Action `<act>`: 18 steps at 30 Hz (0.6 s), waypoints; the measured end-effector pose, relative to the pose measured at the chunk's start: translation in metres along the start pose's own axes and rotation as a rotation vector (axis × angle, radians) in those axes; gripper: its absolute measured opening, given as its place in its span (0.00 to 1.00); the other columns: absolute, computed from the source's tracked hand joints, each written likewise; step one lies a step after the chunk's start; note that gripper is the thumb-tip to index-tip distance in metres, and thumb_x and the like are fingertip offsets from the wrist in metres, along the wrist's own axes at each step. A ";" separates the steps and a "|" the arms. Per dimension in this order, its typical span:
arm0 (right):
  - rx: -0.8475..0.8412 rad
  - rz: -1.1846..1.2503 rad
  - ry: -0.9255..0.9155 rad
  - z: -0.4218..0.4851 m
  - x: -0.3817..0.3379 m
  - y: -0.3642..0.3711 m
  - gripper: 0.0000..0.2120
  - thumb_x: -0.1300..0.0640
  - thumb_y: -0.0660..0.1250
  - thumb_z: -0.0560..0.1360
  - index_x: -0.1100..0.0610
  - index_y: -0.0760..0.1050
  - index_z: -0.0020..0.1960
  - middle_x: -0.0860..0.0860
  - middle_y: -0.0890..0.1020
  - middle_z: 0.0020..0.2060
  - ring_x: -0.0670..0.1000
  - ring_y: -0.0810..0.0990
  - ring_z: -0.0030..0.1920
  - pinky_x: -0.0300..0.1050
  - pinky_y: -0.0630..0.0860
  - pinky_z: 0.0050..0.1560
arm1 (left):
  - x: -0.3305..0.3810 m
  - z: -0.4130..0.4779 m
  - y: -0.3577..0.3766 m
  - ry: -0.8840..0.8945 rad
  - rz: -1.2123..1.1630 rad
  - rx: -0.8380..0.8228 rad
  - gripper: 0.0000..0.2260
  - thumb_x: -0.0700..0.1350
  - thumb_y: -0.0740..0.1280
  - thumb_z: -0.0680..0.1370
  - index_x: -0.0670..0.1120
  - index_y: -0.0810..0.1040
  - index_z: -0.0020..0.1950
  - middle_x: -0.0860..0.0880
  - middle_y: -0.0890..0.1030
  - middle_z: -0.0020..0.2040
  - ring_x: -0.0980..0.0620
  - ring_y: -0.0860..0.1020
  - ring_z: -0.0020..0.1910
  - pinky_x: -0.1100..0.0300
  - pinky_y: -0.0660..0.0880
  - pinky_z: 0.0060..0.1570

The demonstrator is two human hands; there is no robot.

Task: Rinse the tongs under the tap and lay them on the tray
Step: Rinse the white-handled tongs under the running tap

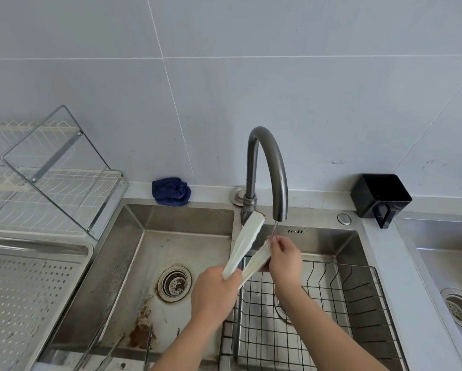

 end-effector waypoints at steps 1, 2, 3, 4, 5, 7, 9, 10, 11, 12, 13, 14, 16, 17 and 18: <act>-0.029 0.017 0.017 -0.002 0.004 0.000 0.10 0.56 0.62 0.84 0.53 0.80 0.48 0.57 0.84 0.40 0.55 0.86 0.35 0.52 0.84 0.30 | -0.003 0.000 -0.003 -0.017 -0.046 -0.017 0.17 0.56 0.63 0.70 0.45 0.84 0.38 0.43 0.83 0.33 0.41 0.83 0.34 0.42 0.81 0.38; -0.075 0.055 0.059 -0.002 0.007 -0.002 0.09 0.57 0.62 0.84 0.54 0.80 0.50 0.58 0.85 0.40 0.55 0.87 0.36 0.51 0.84 0.31 | -0.006 0.000 -0.005 -0.033 -0.084 -0.037 0.17 0.56 0.64 0.69 0.45 0.85 0.39 0.43 0.83 0.33 0.43 0.84 0.33 0.43 0.81 0.38; -0.145 0.135 0.126 -0.002 0.009 -0.004 0.09 0.59 0.61 0.84 0.57 0.80 0.53 0.59 0.86 0.43 0.57 0.88 0.40 0.52 0.85 0.36 | -0.010 -0.001 -0.007 -0.045 -0.105 -0.054 0.17 0.56 0.64 0.69 0.45 0.86 0.40 0.44 0.83 0.33 0.46 0.83 0.31 0.44 0.81 0.38; -0.223 0.256 0.203 -0.001 0.009 -0.007 0.10 0.63 0.60 0.84 0.60 0.80 0.56 0.62 0.87 0.46 0.59 0.88 0.45 0.54 0.85 0.42 | -0.013 -0.002 -0.009 -0.054 -0.120 -0.067 0.16 0.56 0.65 0.68 0.46 0.86 0.40 0.45 0.83 0.32 0.48 0.83 0.30 0.45 0.81 0.38; -0.287 0.380 0.264 0.000 0.008 -0.010 0.10 0.66 0.59 0.84 0.64 0.79 0.57 0.63 0.87 0.48 0.62 0.88 0.49 0.55 0.85 0.48 | -0.015 -0.003 -0.011 -0.062 -0.140 -0.082 0.16 0.55 0.65 0.68 0.45 0.86 0.39 0.46 0.82 0.31 0.49 0.82 0.29 0.45 0.81 0.37; -0.326 0.404 0.266 0.001 0.006 -0.014 0.10 0.68 0.59 0.83 0.66 0.79 0.57 0.64 0.87 0.48 0.63 0.88 0.50 0.56 0.85 0.50 | -0.017 -0.005 -0.011 -0.084 -0.190 -0.114 0.15 0.54 0.67 0.67 0.44 0.87 0.38 0.46 0.81 0.30 0.49 0.81 0.29 0.51 0.78 0.27; -0.258 0.128 0.149 0.001 0.003 -0.015 0.10 0.64 0.61 0.84 0.62 0.81 0.54 0.62 0.87 0.41 0.59 0.88 0.42 0.53 0.85 0.41 | -0.017 -0.008 -0.009 -0.125 -0.258 -0.144 0.13 0.52 0.69 0.67 0.44 0.87 0.38 0.40 0.82 0.32 0.47 0.81 0.28 0.61 0.69 0.21; -0.232 0.030 0.108 0.001 0.001 -0.015 0.09 0.61 0.62 0.84 0.60 0.82 0.53 0.60 0.87 0.38 0.58 0.88 0.39 0.52 0.85 0.38 | -0.017 -0.009 -0.007 -0.147 -0.294 -0.149 0.12 0.51 0.70 0.67 0.43 0.87 0.37 0.36 0.82 0.34 0.46 0.81 0.28 0.62 0.67 0.21; -0.233 0.017 0.106 0.000 -0.001 -0.013 0.10 0.59 0.62 0.84 0.60 0.82 0.53 0.59 0.87 0.37 0.57 0.88 0.37 0.51 0.85 0.37 | -0.018 -0.010 -0.006 -0.163 -0.324 -0.144 0.11 0.50 0.71 0.68 0.43 0.86 0.37 0.35 0.83 0.35 0.45 0.81 0.27 0.62 0.66 0.21; -0.259 0.068 0.136 0.000 -0.001 -0.011 0.11 0.57 0.62 0.85 0.61 0.81 0.54 0.59 0.88 0.39 0.57 0.88 0.38 0.52 0.85 0.39 | -0.019 -0.010 -0.006 -0.172 -0.340 -0.135 0.10 0.49 0.72 0.69 0.43 0.86 0.37 0.35 0.83 0.35 0.44 0.81 0.27 0.62 0.66 0.21; -0.311 0.169 0.184 0.000 -0.001 -0.010 0.12 0.56 0.62 0.85 0.63 0.80 0.57 0.60 0.88 0.42 0.58 0.87 0.42 0.55 0.86 0.45 | -0.020 -0.009 -0.005 -0.179 -0.350 -0.126 0.10 0.49 0.72 0.68 0.43 0.86 0.37 0.35 0.84 0.36 0.44 0.82 0.28 0.62 0.66 0.21; -0.379 0.315 0.246 -0.002 -0.001 -0.009 0.12 0.58 0.62 0.84 0.64 0.78 0.61 0.62 0.88 0.48 0.59 0.87 0.46 0.58 0.85 0.51 | -0.020 -0.008 -0.006 -0.186 -0.361 -0.119 0.11 0.50 0.71 0.67 0.42 0.87 0.38 0.35 0.84 0.36 0.43 0.82 0.28 0.62 0.65 0.21; -0.516 0.662 0.378 -0.008 0.000 -0.007 0.14 0.59 0.63 0.83 0.64 0.74 0.66 0.64 0.86 0.55 0.60 0.85 0.50 0.60 0.82 0.58 | -0.020 -0.004 -0.007 -0.211 -0.411 -0.105 0.16 0.51 0.71 0.64 0.39 0.86 0.40 0.36 0.85 0.37 0.42 0.83 0.29 0.62 0.65 0.22; -0.566 0.791 0.415 -0.010 0.001 -0.006 0.15 0.57 0.64 0.83 0.63 0.74 0.66 0.62 0.85 0.54 0.59 0.84 0.48 0.60 0.81 0.58 | -0.020 -0.001 -0.007 -0.229 -0.450 -0.107 0.17 0.50 0.71 0.63 0.38 0.86 0.41 0.35 0.85 0.39 0.41 0.82 0.29 0.62 0.66 0.22; -0.585 0.864 0.419 -0.011 0.002 -0.005 0.15 0.54 0.65 0.82 0.62 0.74 0.64 0.58 0.84 0.47 0.57 0.82 0.44 0.58 0.81 0.56 | -0.020 0.001 -0.008 -0.248 -0.492 -0.120 0.16 0.49 0.71 0.64 0.36 0.85 0.42 0.35 0.86 0.40 0.40 0.82 0.29 0.62 0.66 0.23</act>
Point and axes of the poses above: each hand's wrist, its own z-axis towards the middle knuckle, its own y-axis out of the palm, x = y × z, the point moved 1 cm from there along z, towards the middle knuckle
